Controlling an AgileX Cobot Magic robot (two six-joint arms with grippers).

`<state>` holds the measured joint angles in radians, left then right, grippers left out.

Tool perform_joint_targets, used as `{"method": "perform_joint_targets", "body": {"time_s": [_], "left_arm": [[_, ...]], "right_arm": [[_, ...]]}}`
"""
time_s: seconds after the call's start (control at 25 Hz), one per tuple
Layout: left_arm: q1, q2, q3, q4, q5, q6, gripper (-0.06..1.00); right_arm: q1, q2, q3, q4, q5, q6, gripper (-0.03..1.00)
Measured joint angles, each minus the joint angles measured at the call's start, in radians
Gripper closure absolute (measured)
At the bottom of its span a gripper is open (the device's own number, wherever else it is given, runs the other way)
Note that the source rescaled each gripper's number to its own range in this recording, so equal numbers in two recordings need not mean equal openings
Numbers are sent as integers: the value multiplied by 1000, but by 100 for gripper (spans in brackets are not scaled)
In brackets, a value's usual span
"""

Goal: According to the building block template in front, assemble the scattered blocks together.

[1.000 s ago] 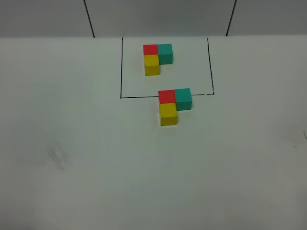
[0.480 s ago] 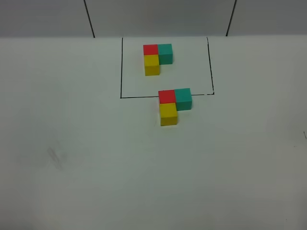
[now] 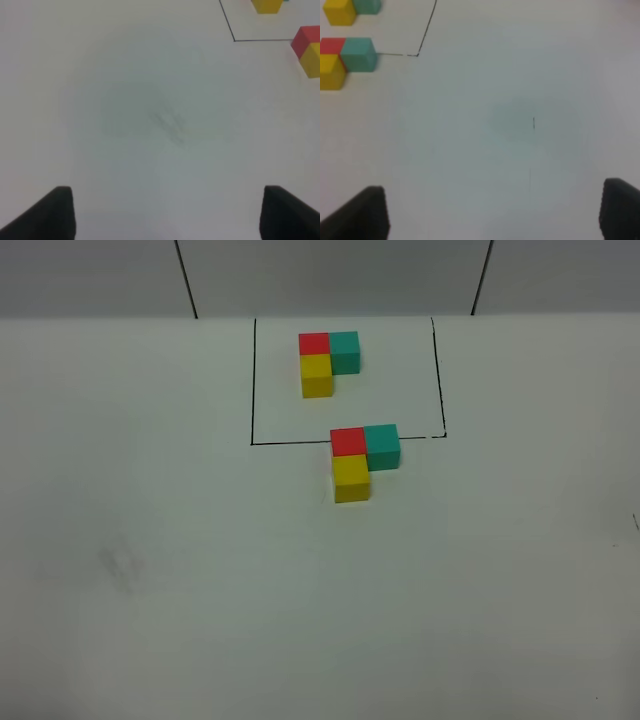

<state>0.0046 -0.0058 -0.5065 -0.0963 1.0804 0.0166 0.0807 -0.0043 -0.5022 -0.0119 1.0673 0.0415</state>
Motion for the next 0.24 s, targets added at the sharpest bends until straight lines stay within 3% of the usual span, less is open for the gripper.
{"method": "perform_joint_targets", "body": {"time_s": [0.24], "left_arm": [[0,0,0,0,0,0,26]], "right_arm": [[0,0,0,2,0,0,17]]}}
